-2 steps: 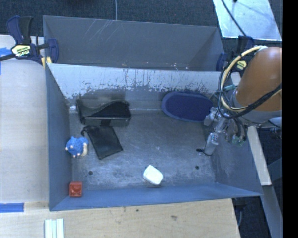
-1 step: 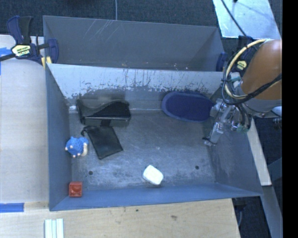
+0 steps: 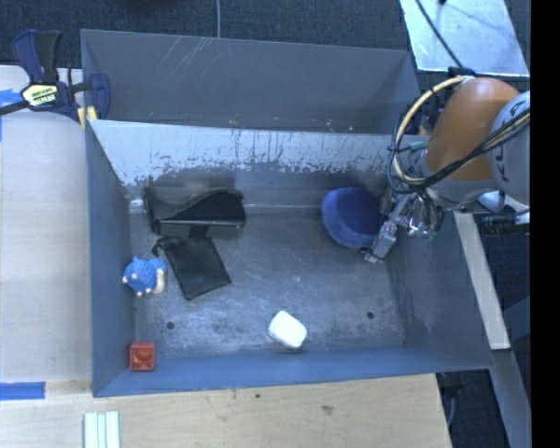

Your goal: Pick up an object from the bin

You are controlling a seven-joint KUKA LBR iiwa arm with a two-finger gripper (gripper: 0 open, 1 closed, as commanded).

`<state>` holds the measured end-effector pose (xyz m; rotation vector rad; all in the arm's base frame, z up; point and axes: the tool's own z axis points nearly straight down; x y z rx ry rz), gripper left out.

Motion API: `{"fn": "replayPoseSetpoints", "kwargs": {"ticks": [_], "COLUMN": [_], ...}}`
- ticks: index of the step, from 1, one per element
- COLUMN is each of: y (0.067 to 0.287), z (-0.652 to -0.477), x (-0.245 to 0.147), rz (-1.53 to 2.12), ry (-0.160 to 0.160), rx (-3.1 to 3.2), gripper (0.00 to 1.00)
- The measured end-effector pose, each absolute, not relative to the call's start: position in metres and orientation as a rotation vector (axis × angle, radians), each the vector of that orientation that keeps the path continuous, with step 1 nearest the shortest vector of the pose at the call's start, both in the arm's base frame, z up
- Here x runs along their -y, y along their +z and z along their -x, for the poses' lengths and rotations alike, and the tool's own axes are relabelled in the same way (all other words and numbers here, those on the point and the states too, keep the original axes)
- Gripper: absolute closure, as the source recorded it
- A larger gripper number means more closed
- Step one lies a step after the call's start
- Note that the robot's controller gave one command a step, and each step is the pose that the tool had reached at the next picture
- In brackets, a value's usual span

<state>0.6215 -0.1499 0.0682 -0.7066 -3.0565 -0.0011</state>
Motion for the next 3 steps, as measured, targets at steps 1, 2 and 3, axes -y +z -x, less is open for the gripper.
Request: {"fn": "replayPoseSetpoints", "kwargs": {"ticks": [1, 2, 3], "y": [0.073, 0.157, 0.152], "z": [-0.623, -0.596, -0.595], "x": [0.150, 0.118, 0.119], "rz": [0.704, 0.671, 0.672], "ry": [0.000, -0.001, 0.001], "rx": [3.063, 3.078, 3.072], "gripper": [1.00, 1.00, 0.00]}}
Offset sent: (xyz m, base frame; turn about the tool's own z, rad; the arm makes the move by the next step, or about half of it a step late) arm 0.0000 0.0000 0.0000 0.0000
